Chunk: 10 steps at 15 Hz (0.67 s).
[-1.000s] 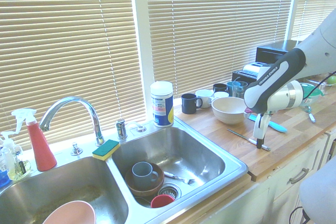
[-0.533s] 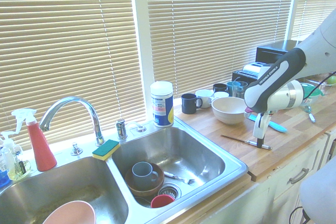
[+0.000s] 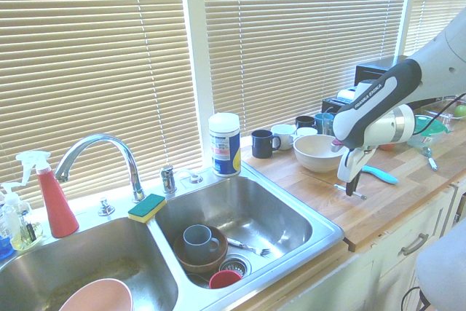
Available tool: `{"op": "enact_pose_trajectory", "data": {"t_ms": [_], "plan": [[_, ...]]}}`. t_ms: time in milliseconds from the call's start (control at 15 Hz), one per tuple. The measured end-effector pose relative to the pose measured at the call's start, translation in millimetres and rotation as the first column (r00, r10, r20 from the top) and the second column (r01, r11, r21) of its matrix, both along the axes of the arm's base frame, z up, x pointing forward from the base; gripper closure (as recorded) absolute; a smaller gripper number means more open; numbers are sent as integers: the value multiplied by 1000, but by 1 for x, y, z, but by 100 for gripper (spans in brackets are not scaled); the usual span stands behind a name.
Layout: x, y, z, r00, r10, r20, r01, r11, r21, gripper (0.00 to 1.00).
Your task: Put the knife into the sink
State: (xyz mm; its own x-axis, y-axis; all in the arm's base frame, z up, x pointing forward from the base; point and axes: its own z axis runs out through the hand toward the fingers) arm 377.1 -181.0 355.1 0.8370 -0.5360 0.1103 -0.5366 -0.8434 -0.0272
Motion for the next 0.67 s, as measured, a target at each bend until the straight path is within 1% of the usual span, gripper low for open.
{"op": "enact_pose_trajectory", "data": {"t_ms": [200, 333, 533, 667], "plan": [[10, 34, 30, 994, -106, -7, 106, 994, 15, 100], [18, 68, 44, 986, -167, 15, 166, 986, 20, 100], [27, 124, 47, 973, -230, 34, 229, 973, 22, 100], [29, 166, 41, 966, -252, 59, 250, 968, 28, 100]]}}
